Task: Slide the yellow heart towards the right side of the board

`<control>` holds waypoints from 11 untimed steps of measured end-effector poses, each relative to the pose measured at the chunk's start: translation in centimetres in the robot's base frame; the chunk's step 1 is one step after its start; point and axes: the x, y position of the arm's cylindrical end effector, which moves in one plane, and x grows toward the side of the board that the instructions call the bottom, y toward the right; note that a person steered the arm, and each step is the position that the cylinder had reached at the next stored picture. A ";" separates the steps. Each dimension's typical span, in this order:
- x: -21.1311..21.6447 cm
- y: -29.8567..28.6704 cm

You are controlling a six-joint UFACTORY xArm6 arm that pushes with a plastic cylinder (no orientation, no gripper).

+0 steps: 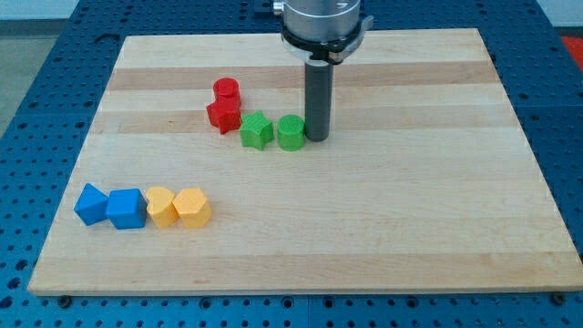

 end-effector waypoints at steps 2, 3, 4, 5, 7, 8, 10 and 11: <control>-0.1 0.4; 2.0 6.3; 5.9 9.2; 10.4 8.9; 15.1 -1.2; 16.3 -8.0; 15.8 -23.8; 12.9 -24.6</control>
